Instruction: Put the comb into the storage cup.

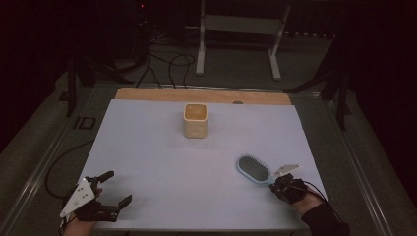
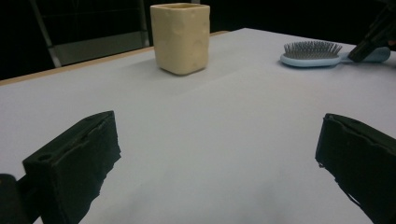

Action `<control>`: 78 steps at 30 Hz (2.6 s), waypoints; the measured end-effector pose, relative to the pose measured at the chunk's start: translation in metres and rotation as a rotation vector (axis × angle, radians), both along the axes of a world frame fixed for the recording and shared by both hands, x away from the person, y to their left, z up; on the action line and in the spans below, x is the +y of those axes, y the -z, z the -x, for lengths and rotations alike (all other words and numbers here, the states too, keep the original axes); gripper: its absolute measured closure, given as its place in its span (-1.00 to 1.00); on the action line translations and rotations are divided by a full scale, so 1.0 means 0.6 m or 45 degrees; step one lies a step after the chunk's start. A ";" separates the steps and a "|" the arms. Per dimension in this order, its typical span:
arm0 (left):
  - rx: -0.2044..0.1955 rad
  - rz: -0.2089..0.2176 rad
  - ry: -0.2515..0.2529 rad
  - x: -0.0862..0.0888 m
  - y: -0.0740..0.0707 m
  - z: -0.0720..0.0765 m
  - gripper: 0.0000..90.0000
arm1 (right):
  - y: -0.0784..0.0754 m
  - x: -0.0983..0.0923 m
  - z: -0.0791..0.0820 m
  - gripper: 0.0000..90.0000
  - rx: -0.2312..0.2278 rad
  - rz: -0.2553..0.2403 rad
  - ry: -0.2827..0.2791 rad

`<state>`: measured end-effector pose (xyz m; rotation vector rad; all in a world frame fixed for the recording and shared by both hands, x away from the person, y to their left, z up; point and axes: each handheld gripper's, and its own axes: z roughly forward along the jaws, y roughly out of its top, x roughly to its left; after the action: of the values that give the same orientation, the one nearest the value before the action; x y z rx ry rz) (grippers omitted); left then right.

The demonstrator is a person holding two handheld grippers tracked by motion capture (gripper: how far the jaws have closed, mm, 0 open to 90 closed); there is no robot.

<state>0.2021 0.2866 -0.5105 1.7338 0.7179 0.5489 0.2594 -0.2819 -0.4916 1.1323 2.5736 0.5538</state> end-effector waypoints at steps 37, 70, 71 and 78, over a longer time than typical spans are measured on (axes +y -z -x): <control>-0.001 0.002 -0.001 0.000 -0.001 0.001 -1.00 | -0.055 -0.008 -0.044 0.37 0.045 0.084 -0.227; 0.015 0.006 -0.002 0.000 -0.001 0.001 -1.00 | -0.023 0.019 -0.080 -0.50 0.239 0.207 -0.334; 0.016 0.007 -0.002 0.000 -0.001 0.001 -1.00 | -0.023 0.020 -0.080 -0.43 0.224 0.214 -0.340; 0.019 0.003 -0.003 0.001 0.000 0.002 -1.00 | -0.022 0.027 -0.082 -0.02 0.237 0.239 -0.336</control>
<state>0.2011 0.2869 -0.5102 1.7367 0.7315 0.5369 0.3087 -0.2657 -0.4785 0.8232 2.8862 0.2629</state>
